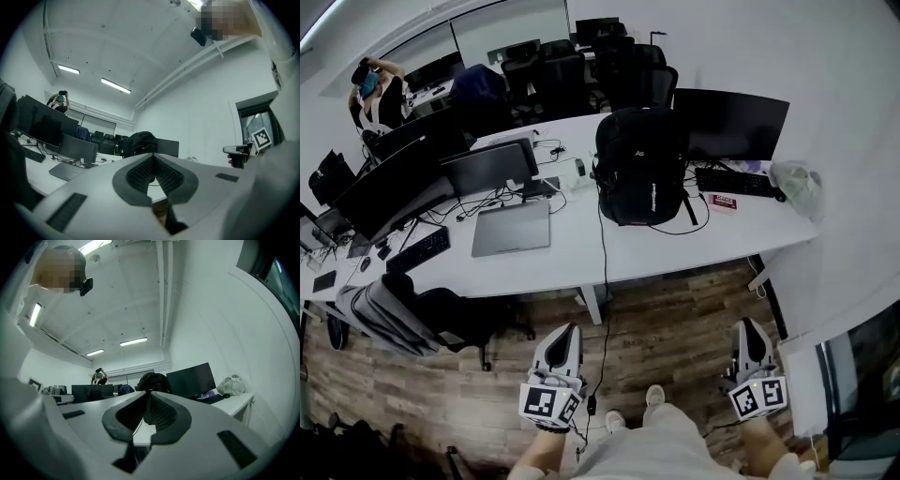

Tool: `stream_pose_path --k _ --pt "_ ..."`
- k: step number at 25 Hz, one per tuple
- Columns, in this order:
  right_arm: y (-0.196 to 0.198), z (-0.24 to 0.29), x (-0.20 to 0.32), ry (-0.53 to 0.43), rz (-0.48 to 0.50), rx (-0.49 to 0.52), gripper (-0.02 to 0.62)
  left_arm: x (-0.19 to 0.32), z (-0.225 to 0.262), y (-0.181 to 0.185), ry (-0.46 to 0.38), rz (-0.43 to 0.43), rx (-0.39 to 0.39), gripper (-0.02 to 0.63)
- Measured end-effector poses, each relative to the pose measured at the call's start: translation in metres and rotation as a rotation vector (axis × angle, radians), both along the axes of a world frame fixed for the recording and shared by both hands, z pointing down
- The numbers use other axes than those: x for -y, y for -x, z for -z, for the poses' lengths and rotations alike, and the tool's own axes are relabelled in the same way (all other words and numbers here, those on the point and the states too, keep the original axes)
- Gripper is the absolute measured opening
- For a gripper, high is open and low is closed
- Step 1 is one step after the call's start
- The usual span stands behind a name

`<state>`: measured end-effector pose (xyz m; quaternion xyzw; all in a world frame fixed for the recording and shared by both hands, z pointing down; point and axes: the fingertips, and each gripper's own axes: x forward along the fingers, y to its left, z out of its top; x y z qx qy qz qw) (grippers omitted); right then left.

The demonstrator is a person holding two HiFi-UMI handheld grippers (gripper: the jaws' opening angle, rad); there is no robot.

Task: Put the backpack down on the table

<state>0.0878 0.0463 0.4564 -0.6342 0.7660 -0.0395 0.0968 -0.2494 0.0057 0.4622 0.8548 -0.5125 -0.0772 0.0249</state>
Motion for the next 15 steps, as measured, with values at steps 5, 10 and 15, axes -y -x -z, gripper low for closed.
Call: stream_pose_path --k 5,10,15 --pt "0.002 0.001 -0.016 0.018 0.015 -0.01 0.035 -0.013 0.003 -0.001 0.004 0.003 -0.004 0.008" --pt "-0.012 0.001 -0.028 0.029 0.008 0.034 0.034 -0.02 0.005 -0.014 0.009 0.03 0.005 0.008" --pt "-0.02 -0.005 -0.045 0.033 0.023 0.043 0.023 -0.039 0.003 -0.03 0.004 0.091 -0.001 0.008"
